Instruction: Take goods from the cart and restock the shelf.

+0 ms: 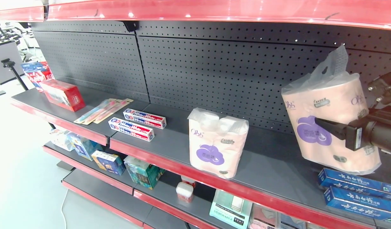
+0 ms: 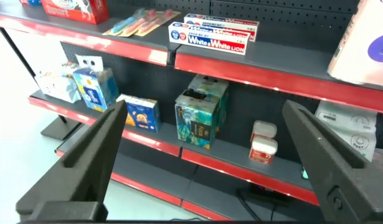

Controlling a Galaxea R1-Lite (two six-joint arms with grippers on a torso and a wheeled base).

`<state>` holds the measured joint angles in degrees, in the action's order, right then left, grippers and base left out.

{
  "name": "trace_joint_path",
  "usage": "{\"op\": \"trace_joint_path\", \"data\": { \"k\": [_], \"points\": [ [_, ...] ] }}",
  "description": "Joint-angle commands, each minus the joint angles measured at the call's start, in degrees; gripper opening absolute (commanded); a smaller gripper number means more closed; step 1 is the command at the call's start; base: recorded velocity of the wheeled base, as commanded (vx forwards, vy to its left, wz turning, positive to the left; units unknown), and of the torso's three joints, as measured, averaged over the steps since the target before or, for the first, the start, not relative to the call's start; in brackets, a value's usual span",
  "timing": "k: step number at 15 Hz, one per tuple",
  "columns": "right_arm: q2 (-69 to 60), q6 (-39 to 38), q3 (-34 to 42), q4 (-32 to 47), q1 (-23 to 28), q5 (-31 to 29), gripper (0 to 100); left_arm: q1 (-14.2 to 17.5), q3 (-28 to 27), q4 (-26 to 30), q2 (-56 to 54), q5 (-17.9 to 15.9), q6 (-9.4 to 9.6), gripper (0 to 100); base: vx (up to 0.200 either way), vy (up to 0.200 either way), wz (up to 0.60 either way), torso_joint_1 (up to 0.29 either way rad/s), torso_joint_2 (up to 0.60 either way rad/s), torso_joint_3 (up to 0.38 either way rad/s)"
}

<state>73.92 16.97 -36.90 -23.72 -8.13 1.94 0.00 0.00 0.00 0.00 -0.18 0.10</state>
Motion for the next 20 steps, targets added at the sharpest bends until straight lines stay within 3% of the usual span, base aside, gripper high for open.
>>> {"op": "trace_joint_path", "data": {
  "k": [1,6,10,14,20],
  "points": [
    [5.4,-0.1,-0.3,-1.9,0.3,0.0,0,0.0,0.0,0.0,0.0,0.0,-0.01,100,0.000,0.000,0.00,0.000,0.00,0.000],
    [16.2,-0.5,-0.7,-10.4,0.7,6.1,0,0.0,0.0,0.0,0.0,0.0,-0.01,100,0.000,0.000,0.00,0.000,0.00,0.000],
    [24.9,-0.9,-2.3,-18.7,1.9,18.5,0,0.0,0.0,0.0,0.0,0.0,-0.01,100,0.000,0.000,0.00,0.000,0.00,0.000],
    [33.2,-2.7,-10.2,-22.6,2.8,28.6,0,0.0,0.0,0.0,0.0,0.0,-0.01,100,0.000,0.000,0.00,0.000,0.00,0.000],
    [43.3,-5.0,-20.5,-25.8,2.8,34.1,0,0.1,0.0,0.0,0.0,0.0,-0.01,100,0.000,0.000,0.00,0.000,0.00,0.000]
  ]
}}
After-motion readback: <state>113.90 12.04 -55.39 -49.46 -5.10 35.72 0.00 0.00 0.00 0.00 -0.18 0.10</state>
